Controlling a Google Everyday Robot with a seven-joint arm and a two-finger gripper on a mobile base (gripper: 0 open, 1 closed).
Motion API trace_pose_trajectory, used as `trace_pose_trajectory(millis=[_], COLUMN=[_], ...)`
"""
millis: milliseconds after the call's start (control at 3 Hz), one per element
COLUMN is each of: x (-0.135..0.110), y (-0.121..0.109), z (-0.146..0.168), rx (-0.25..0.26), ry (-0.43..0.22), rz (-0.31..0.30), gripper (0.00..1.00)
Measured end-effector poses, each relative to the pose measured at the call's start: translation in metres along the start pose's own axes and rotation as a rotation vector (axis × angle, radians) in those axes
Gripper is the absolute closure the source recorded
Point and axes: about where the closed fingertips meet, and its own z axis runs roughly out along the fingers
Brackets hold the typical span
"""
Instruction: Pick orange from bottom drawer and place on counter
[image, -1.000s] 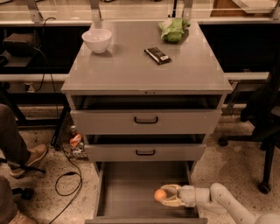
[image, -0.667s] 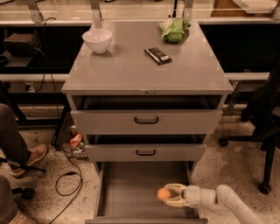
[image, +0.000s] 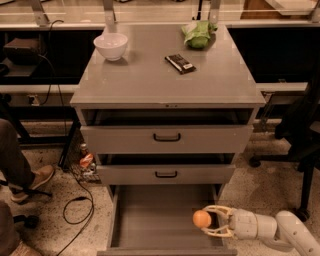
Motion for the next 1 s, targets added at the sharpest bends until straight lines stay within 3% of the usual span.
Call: trace_pose_trajectory(millis=[333, 1000], x=[-0.047, -0.069], y=[0.004, -0.003], z=[0.010, 0.025], rx=[-0.054, -0.076], ry=[-0.020, -0.040], rz=[-0.096, -0.134], gripper=[1.00, 1.00])
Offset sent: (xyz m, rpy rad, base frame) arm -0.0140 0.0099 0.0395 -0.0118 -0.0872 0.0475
